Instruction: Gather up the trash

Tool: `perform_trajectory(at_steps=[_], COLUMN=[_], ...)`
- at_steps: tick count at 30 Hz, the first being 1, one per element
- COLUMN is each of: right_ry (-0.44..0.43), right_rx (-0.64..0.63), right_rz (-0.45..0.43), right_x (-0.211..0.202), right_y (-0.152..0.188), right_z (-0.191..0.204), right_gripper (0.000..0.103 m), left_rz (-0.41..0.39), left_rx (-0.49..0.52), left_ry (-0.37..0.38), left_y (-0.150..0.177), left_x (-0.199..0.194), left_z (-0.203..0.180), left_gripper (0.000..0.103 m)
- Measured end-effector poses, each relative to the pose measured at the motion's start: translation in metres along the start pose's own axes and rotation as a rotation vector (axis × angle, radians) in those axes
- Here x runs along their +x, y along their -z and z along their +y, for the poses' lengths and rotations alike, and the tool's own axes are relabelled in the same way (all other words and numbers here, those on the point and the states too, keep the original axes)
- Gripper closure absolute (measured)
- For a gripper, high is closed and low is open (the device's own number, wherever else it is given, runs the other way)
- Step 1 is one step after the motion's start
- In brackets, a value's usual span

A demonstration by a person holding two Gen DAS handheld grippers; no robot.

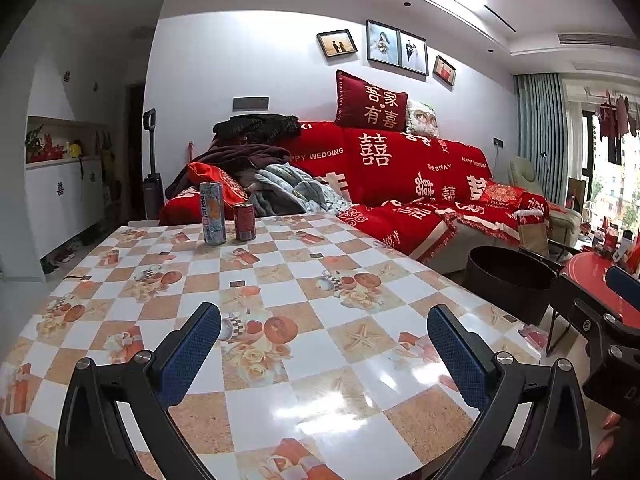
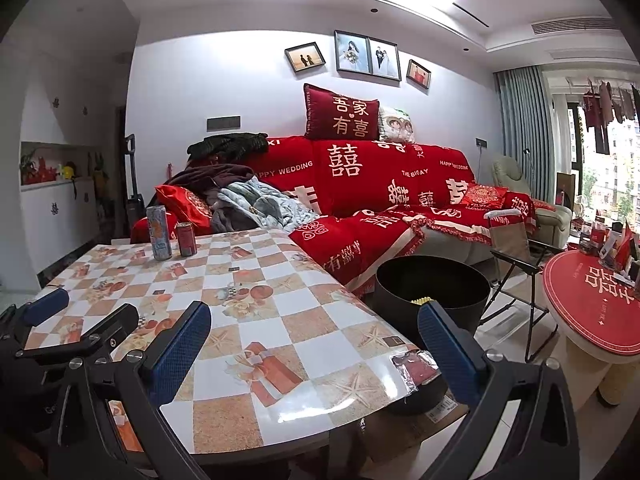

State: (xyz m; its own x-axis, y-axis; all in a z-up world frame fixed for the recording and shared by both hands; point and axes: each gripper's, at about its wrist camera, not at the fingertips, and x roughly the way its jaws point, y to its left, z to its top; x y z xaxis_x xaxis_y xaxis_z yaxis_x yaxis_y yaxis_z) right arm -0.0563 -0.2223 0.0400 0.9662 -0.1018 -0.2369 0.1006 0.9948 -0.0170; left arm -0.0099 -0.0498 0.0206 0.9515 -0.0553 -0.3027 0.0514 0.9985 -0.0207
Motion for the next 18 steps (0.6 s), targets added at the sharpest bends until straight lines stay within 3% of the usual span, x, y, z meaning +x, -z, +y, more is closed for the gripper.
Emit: perform_trajectory(at_steps=[18], right_ry=[0.001], right_rx=[-0.003], right_rz=[0.001], right_x=[0.0011], right_y=[-0.0015], right_z=[0.0047], right_gripper=[0.0], left_rz=[0.003], left_rx=[-0.001], left_ry=[-0.006], left_y=[-0.0005], left_x=[-0.001], left_z=[0.0017], left_gripper=[0.0])
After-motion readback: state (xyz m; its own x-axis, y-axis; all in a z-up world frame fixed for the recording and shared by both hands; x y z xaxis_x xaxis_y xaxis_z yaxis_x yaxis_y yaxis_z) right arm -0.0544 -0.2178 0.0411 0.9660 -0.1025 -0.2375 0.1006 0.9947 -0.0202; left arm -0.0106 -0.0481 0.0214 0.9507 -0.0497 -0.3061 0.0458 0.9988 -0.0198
